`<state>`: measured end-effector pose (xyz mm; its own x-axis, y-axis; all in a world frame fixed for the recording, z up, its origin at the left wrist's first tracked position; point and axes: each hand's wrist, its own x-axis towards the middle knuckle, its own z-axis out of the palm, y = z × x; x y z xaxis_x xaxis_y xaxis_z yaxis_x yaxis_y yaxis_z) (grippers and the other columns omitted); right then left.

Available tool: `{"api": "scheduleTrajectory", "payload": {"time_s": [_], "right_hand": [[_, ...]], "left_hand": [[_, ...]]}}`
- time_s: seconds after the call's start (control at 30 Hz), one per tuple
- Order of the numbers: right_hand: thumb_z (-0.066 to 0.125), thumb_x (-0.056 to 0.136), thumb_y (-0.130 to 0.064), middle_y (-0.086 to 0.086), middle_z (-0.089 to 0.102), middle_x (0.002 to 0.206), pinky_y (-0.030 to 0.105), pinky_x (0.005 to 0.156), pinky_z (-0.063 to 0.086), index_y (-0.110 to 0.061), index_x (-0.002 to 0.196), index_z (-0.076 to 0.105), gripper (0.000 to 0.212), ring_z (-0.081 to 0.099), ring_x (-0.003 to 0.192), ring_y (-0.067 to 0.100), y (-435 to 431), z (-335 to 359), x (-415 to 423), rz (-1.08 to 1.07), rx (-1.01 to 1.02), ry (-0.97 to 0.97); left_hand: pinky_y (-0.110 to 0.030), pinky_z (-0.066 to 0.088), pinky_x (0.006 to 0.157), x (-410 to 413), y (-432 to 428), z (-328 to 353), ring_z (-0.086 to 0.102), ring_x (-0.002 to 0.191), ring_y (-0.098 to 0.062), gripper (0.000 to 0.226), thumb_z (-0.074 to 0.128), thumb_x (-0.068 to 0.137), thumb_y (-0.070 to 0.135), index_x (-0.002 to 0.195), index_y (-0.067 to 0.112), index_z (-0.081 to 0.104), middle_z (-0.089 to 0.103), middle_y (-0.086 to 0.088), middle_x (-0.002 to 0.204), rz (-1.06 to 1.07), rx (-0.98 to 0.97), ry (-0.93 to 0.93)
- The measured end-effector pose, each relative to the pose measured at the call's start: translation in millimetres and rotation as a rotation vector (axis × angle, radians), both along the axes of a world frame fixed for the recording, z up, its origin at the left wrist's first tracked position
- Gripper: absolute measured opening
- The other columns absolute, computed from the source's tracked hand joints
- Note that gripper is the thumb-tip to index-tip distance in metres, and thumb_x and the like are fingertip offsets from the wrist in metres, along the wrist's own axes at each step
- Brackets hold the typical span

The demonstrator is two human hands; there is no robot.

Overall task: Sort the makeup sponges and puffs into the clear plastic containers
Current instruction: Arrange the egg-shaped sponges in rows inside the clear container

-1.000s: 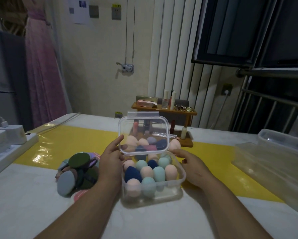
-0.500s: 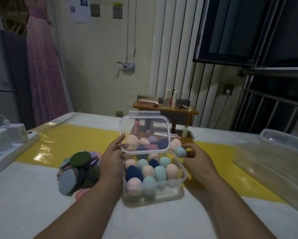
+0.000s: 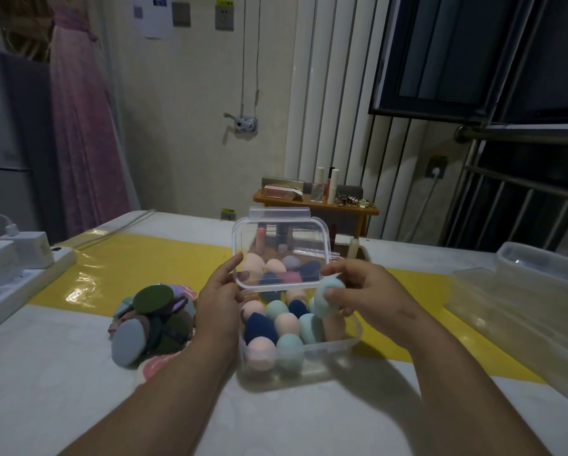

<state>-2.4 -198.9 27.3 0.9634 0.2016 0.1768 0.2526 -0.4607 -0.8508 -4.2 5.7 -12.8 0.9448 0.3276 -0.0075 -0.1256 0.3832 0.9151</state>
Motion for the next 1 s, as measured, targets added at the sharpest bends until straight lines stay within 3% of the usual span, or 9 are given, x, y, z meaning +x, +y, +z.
{"api": "scheduleTrajectory", "payload": {"time_s": [0.2,0.43,0.57,0.83,1.0], "right_hand": [[0.065,0.089,-0.022,-0.005,0.066,0.076,0.025,0.062,0.050,-0.024,0.089,0.073,0.009,0.060,0.068,0.009,10,1,-9,0.131,-0.258,0.060],[0.057,0.093,-0.030,-0.003,0.069,0.096,0.029,0.069,0.049,-0.027,0.105,0.073,0.021,0.061,0.087,0.016,30,5,-10,0.128,-0.794,0.040],[0.060,0.095,-0.028,-0.006,0.069,0.097,0.023,0.066,0.046,-0.027,0.112,0.073,0.021,0.059,0.086,0.012,31,6,-12,0.128,-0.822,0.046],[0.069,0.088,-0.011,-0.002,0.068,0.104,0.027,0.076,0.052,-0.027,0.108,0.071,0.026,0.062,0.094,0.018,35,4,-7,0.120,-0.856,0.067],[0.064,0.087,-0.012,-0.003,0.072,0.102,0.032,0.081,0.058,-0.028,0.109,0.076,0.030,0.064,0.093,0.019,34,4,-8,0.127,-0.834,0.124]], "left_hand": [[-0.021,0.055,0.053,-6,-1,6,0.066,0.089,-0.017,0.053,0.033,0.096,-0.005,0.119,0.029,0.067,0.066,0.005,0.103,-0.003,-0.005,0.002],[-0.020,0.055,0.053,-10,-3,8,0.066,0.086,-0.017,0.054,0.033,0.094,-0.008,0.124,0.025,0.065,0.066,0.003,0.104,-0.013,0.003,-0.011],[-0.019,0.053,0.051,-9,-2,8,0.064,0.085,-0.015,0.053,0.033,0.095,-0.006,0.125,0.026,0.064,0.064,0.004,0.106,-0.011,0.023,-0.009],[-0.019,0.054,0.054,-7,-3,6,0.065,0.085,-0.015,0.054,0.033,0.094,-0.007,0.121,0.026,0.065,0.066,0.005,0.102,-0.010,0.021,-0.018],[-0.022,0.055,0.057,-6,-2,5,0.066,0.090,-0.018,0.054,0.032,0.095,-0.006,0.121,0.028,0.065,0.066,0.002,0.106,-0.015,0.019,-0.013]]}}
